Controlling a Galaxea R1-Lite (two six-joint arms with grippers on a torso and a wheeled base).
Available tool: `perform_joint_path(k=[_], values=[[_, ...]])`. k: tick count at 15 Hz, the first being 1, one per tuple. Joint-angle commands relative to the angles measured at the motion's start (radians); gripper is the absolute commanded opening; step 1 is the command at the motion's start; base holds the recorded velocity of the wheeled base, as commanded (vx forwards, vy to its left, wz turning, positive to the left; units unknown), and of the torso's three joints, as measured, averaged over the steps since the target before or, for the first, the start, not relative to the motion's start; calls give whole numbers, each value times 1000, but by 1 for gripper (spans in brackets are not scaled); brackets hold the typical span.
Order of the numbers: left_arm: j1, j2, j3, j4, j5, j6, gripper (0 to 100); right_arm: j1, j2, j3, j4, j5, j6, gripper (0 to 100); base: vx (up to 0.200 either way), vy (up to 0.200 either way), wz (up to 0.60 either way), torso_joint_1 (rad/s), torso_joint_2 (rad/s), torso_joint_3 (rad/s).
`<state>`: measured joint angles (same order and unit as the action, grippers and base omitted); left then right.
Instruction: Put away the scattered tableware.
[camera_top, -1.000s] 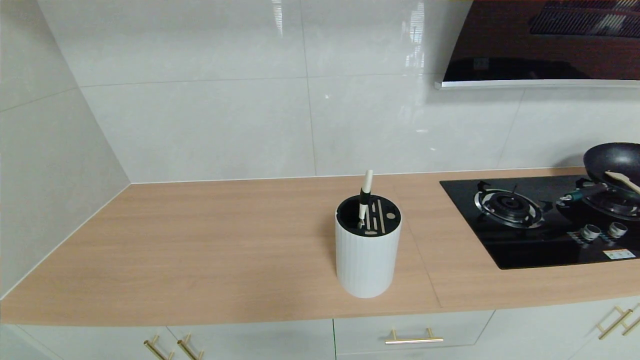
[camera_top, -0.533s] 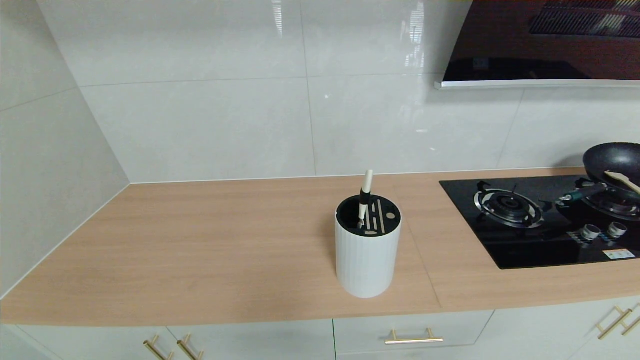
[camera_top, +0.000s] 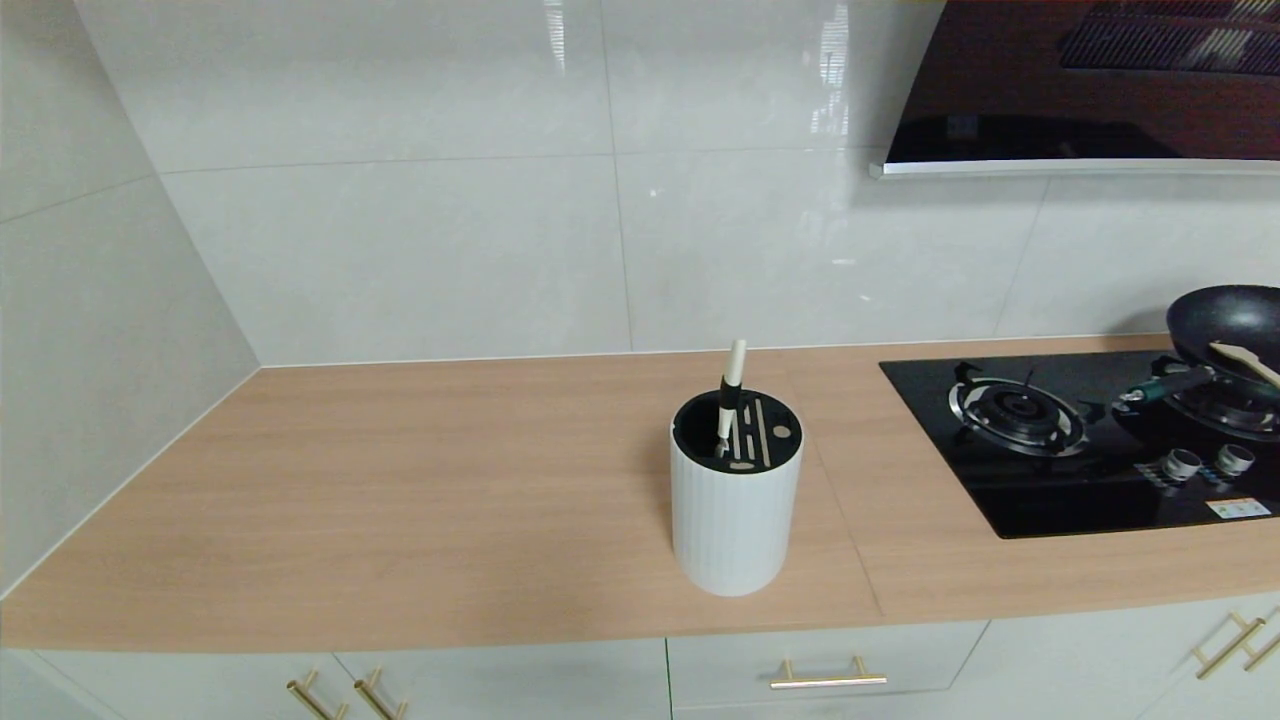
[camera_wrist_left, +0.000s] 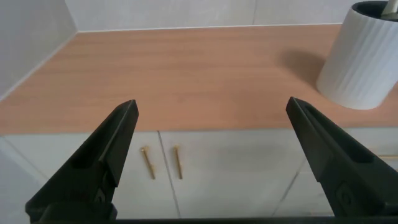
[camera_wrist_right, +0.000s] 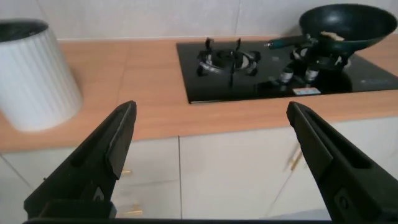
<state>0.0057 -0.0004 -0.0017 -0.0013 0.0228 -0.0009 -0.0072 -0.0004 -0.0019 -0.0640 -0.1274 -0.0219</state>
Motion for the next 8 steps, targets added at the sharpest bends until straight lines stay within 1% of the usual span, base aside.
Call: perform_joint_path(k=[1,2,3,8], values=[[0,3,0,0,0,-2,100,4,2,-1,78,58,20,100,0,0,0,0,0,0],[0,2,0,0,0,-2,100,4,2,-7,93,80,23,100,0,0,0,0,0,0],[0,2,0,0,0,-2,100,4,2,-1,64,84,22,100,0,0,0,0,0,0],[0,2,0,0,0,-2,100,3,2,0,61,84,31,100,0,0,0,0,0,0]])
